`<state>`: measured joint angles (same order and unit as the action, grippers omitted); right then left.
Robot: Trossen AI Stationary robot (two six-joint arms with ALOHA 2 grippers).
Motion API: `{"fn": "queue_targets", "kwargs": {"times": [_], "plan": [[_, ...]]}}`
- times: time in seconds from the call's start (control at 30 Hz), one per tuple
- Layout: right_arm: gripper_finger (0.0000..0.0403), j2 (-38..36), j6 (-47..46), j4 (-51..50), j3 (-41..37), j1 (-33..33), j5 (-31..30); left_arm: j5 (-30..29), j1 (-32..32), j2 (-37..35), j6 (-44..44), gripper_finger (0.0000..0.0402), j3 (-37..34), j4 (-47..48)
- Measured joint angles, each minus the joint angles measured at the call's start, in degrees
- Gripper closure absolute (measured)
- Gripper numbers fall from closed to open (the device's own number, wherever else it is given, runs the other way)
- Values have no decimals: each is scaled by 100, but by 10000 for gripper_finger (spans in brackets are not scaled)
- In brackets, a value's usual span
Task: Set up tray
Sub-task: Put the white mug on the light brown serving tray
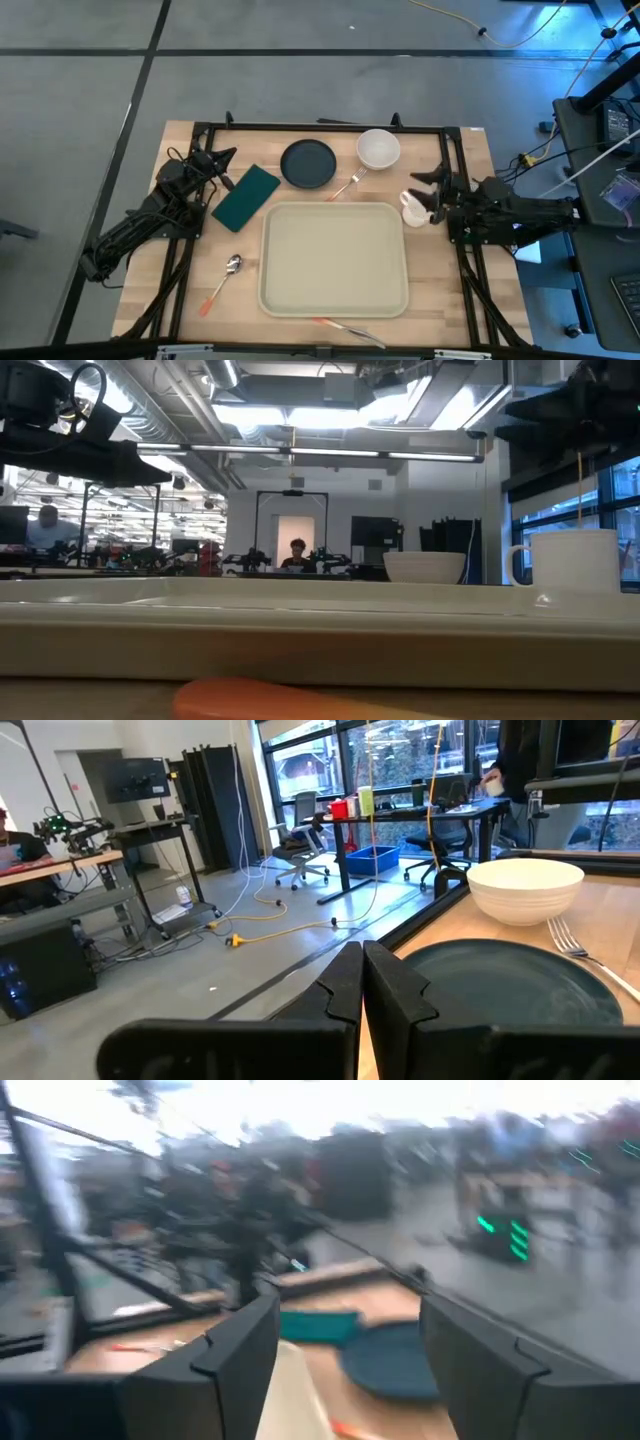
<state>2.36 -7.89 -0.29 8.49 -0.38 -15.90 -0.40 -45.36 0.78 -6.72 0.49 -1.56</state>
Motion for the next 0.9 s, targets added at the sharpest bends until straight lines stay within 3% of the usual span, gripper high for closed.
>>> {"fn": "queue_targets", "kwargs": {"times": [0.2, 0.43, 0.67, 0.9], "plan": [[173, 959, -2351, -2973, 1748, 0, -1088, 0, 0, 2, 13, 395, -2, 0], [199, 2621, -4674, -6141, 3168, 2, -782, 0, 0, 2, 13, 395, -2, 0], [213, 3710, -5388, -6821, 3303, 4, -1, 0, 0, 2, 721, 396, -2, 2], [215, 4309, -5614, -7070, 3244, -82, 82, 0, 1, 2, 1263, 396, -2, 0]]}}
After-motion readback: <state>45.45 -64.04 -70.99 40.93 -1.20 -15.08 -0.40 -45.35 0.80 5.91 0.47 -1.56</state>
